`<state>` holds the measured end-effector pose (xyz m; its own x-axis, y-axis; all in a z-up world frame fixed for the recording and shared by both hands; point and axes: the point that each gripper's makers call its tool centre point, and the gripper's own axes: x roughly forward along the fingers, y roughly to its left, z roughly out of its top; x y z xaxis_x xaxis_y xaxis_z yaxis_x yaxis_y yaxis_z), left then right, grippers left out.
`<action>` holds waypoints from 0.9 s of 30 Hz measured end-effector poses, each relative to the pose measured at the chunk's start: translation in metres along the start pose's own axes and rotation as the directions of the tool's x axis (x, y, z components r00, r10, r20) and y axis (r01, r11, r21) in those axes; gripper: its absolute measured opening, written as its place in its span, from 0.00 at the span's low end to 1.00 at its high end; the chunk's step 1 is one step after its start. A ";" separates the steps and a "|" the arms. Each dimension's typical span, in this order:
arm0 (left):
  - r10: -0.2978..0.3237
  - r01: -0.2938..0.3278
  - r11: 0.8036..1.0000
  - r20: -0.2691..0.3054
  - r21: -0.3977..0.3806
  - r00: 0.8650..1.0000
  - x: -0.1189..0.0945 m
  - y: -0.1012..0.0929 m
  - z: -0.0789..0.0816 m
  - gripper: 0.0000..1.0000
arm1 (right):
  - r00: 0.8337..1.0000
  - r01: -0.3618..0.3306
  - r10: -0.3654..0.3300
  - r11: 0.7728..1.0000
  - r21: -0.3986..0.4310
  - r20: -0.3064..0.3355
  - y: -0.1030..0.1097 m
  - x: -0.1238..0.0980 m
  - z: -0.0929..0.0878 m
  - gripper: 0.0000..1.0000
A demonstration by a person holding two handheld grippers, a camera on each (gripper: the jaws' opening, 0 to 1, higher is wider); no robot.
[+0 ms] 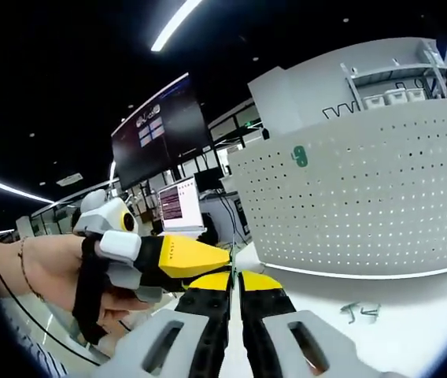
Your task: Insert the hook assembly into the mounting plate slot until the hook locks in place.
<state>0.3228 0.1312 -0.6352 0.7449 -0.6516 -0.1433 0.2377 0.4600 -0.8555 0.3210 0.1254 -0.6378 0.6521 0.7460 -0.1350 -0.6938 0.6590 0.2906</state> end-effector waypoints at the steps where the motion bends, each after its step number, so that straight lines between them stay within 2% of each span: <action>1: 0.000 0.000 1.000 0.001 -0.008 1.000 0.000 0.000 0.000 0.12 | 1.000 0.000 0.000 1.000 -0.002 0.000 0.000 0.000 0.000 0.00; 9: -0.004 0.004 0.999 0.007 -0.045 1.000 0.002 0.001 0.000 0.10 | 1.000 0.008 -0.007 0.999 -0.043 0.012 -0.002 0.000 0.002 0.00; 12: -0.001 0.001 1.000 0.009 -0.023 1.000 0.002 0.001 0.000 0.08 | 1.000 0.010 -0.009 0.998 -0.065 0.014 -0.002 0.001 0.003 0.01; 13: -0.023 0.023 1.000 -0.011 0.004 1.000 0.001 -0.003 -0.003 0.02 | 1.000 0.005 -0.007 0.997 -0.071 -0.029 -0.003 -0.001 -0.005 0.01; 14: -0.004 0.004 1.000 0.001 -0.031 1.000 0.004 -0.003 -0.001 0.02 | 1.000 0.009 -0.009 0.998 -0.069 0.002 -0.004 0.000 -0.001 0.01; 15: -0.019 0.019 1.000 0.000 -0.018 1.000 0.006 -0.007 -0.001 0.02 | 1.000 0.011 -0.010 0.997 -0.079 0.011 -0.005 0.000 0.000 0.01; 27: -0.029 0.029 0.999 -0.017 0.014 0.999 0.007 -0.013 0.004 0.01 | 1.000 0.014 -0.012 0.994 -0.106 0.018 -0.004 0.002 0.006 0.01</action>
<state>0.3279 0.1229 -0.6227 0.7272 -0.6746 -0.1268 0.2681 0.4492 -0.8523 0.3270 0.1231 -0.6336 0.6659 0.7360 -0.1220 -0.7130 0.6759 0.1863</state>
